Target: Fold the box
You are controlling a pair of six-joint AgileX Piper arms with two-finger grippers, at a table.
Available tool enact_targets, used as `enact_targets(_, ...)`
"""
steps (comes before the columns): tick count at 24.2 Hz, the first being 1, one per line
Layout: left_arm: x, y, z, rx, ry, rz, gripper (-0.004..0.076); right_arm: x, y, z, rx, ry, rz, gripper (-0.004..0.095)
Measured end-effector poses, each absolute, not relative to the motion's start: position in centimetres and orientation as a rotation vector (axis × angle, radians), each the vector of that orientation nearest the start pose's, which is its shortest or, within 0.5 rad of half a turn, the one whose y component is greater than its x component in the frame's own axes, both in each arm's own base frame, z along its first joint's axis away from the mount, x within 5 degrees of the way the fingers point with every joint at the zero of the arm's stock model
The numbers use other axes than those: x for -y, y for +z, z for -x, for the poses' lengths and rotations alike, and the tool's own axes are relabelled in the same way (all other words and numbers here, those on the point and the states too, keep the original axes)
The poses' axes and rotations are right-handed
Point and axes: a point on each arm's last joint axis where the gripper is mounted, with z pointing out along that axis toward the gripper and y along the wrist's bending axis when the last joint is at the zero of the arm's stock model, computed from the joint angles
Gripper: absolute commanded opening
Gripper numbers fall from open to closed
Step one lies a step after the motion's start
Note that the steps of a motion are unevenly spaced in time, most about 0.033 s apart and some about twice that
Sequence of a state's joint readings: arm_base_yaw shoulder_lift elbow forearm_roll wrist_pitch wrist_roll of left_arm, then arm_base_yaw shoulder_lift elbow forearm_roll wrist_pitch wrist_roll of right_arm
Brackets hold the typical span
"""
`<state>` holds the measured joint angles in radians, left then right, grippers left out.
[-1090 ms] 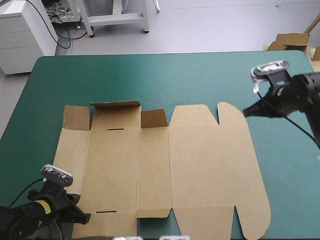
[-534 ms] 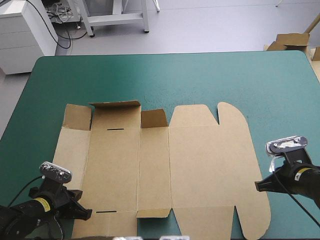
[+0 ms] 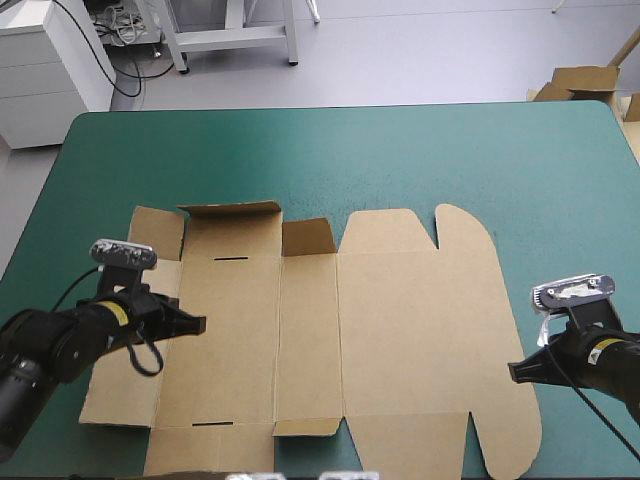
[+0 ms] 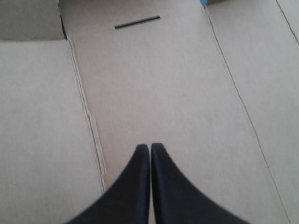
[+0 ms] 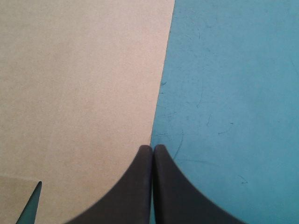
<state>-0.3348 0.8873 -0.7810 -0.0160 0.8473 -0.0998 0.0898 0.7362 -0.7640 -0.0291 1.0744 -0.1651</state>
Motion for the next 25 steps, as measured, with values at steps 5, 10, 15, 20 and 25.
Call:
enact_targets(5,2.0,33.0,-24.0,-2.469,-0.259,0.093,-0.0008,-0.8,31.7,-11.6,-2.499,-0.067,0.327,-0.0021)
enact_targets(10,-6.3,34.9,-25.3,-2.410,-0.309,0.446,-0.0008,-0.9,31.7,-11.6,-2.499,-0.054,0.325,-0.0021)
enact_targets(15,-10.7,34.3,-22.4,-2.516,-0.260,0.533,-0.0008,-0.9,31.7,-11.6,-2.495,-0.051,0.324,-0.0021)
enact_targets(20,-13.4,34.0,-19.8,-2.589,-0.231,0.529,-0.0008,-0.9,31.7,-11.6,-2.495,-0.049,0.323,-0.0021)
enact_targets(25,-14.1,33.9,-19.2,-2.602,-0.202,0.489,0.0045,-0.9,31.7,-11.6,-2.495,-0.048,0.323,-0.0021)
